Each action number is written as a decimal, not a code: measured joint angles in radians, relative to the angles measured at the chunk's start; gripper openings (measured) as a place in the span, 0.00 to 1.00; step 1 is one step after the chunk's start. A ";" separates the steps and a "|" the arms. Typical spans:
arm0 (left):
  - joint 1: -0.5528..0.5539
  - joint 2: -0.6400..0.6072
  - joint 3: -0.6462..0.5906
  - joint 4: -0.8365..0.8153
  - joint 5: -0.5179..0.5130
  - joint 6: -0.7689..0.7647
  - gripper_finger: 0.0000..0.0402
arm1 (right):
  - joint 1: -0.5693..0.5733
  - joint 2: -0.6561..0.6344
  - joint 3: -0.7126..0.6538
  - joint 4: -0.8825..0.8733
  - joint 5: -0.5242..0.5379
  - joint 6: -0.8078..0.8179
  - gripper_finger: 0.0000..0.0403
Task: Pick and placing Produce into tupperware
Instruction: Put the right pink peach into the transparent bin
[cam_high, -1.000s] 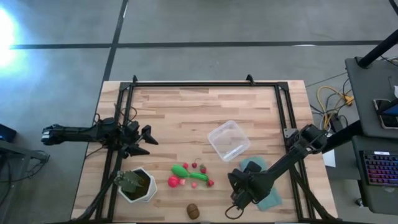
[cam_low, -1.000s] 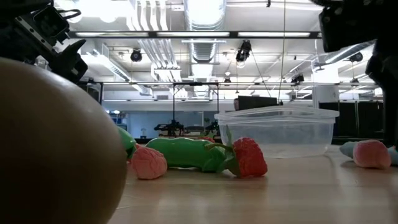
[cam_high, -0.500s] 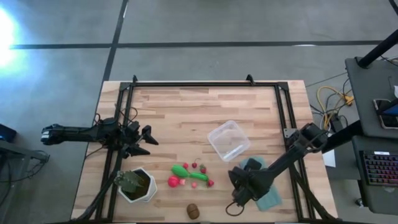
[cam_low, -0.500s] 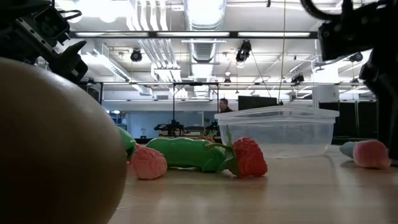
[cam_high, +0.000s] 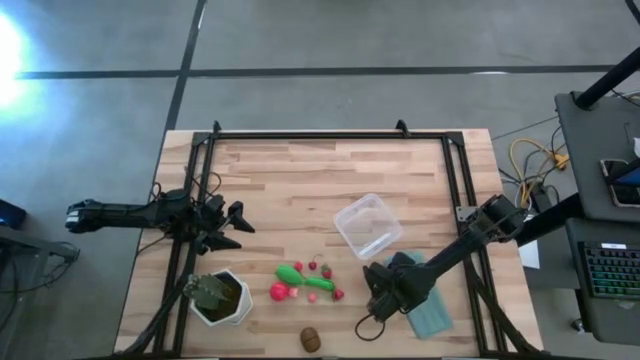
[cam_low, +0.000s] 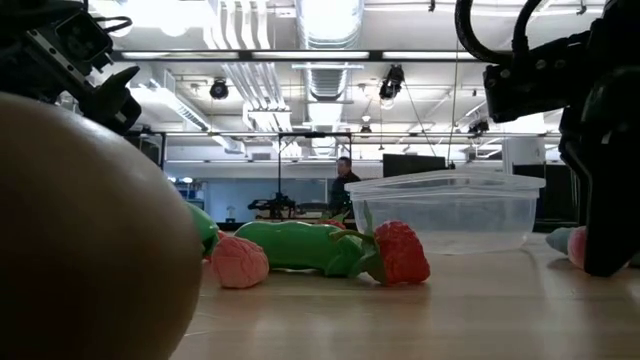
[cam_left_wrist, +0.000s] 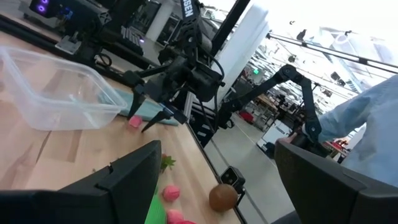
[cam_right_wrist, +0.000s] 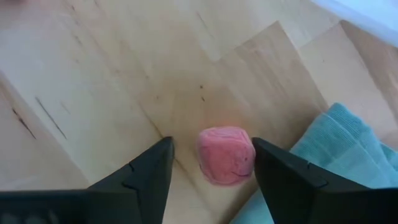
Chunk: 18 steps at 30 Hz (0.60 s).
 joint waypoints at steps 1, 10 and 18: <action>0.000 0.002 0.000 0.000 0.000 0.000 0.74 | 0.000 0.000 0.002 0.000 -0.003 0.000 0.50; 0.000 0.021 0.000 0.000 0.000 0.000 0.74 | -0.008 -0.005 0.011 -0.014 -0.021 -0.003 0.30; 0.000 0.024 0.000 0.001 0.000 0.000 0.74 | -0.033 -0.088 0.037 -0.131 0.007 0.065 0.26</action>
